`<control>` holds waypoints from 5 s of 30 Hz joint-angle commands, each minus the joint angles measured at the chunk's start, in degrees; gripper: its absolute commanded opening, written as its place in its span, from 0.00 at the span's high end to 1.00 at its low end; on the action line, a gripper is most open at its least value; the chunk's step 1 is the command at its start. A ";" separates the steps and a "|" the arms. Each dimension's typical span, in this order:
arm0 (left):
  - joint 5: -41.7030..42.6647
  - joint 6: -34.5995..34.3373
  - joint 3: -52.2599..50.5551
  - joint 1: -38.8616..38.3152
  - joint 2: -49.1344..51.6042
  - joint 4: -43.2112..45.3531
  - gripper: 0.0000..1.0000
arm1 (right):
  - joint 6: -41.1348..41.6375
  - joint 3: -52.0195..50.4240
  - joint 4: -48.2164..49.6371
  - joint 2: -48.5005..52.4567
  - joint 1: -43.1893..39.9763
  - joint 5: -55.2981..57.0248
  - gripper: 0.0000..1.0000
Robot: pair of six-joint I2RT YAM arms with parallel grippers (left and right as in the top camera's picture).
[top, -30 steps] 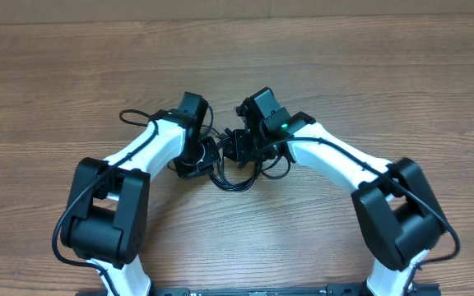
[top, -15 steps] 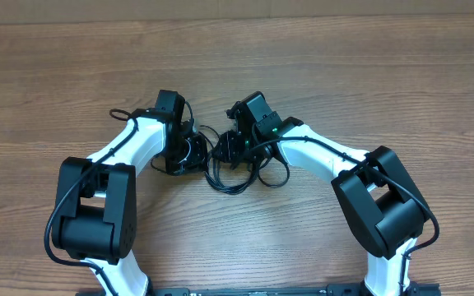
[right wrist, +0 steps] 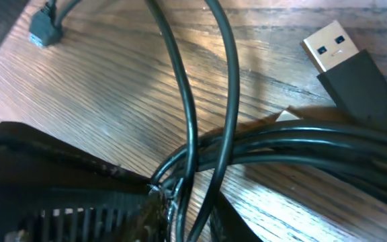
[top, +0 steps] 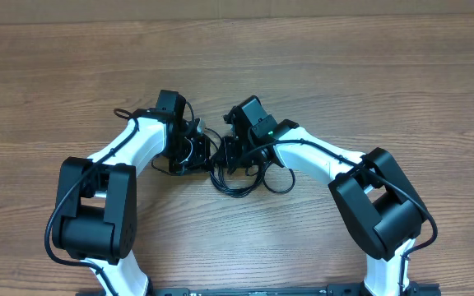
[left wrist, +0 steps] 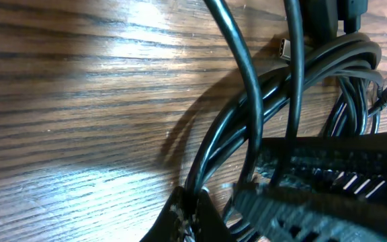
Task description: Untangle cables
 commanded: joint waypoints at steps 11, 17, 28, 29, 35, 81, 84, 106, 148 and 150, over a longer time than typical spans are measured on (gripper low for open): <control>1.75 -1.79 -0.42 -0.33 0.39 0.20 0.96 | -0.17 0.00 -0.98 0.33 1.36 4.87 0.96; -4.22 -5.57 -0.42 -0.33 0.39 -0.63 0.96 | -0.15 0.02 -3.85 0.26 0.20 8.59 0.96; -9.66 -13.20 -0.42 -0.24 0.39 -2.54 0.96 | -0.17 0.07 -8.74 -0.72 -4.07 8.76 0.96; -7.98 -13.20 -0.42 -0.24 0.39 -2.29 0.96 | -0.17 0.07 -8.72 -0.72 -3.89 8.72 0.96; 1.68 -13.20 -0.42 -0.13 0.39 0.15 0.96 | -0.13 0.07 -8.72 -0.70 -1.55 8.76 0.96; 0.63 -11.30 -0.20 -0.74 0.39 -3.72 0.46 | 5.05 0.02 -9.79 -0.70 -0.42 -2.86 0.96; 0.22 -13.29 -0.31 -2.49 0.39 -1.46 0.45 | 5.03 0.02 -9.79 -0.70 -0.90 -2.89 0.96; -4.90 -19.98 -2.75 -4.59 0.39 0.70 0.65 | 4.92 0.02 -12.11 -0.70 -4.61 -6.73 0.84; -0.31 -23.65 -6.80 -4.52 0.39 14.67 0.96 | 51.04 -1.64 -33.92 -9.09 3.06 20.35 0.68; 0.37 -23.65 -6.80 -4.52 0.39 14.91 0.96 | 51.08 -3.13 -31.80 -9.05 3.06 20.31 0.72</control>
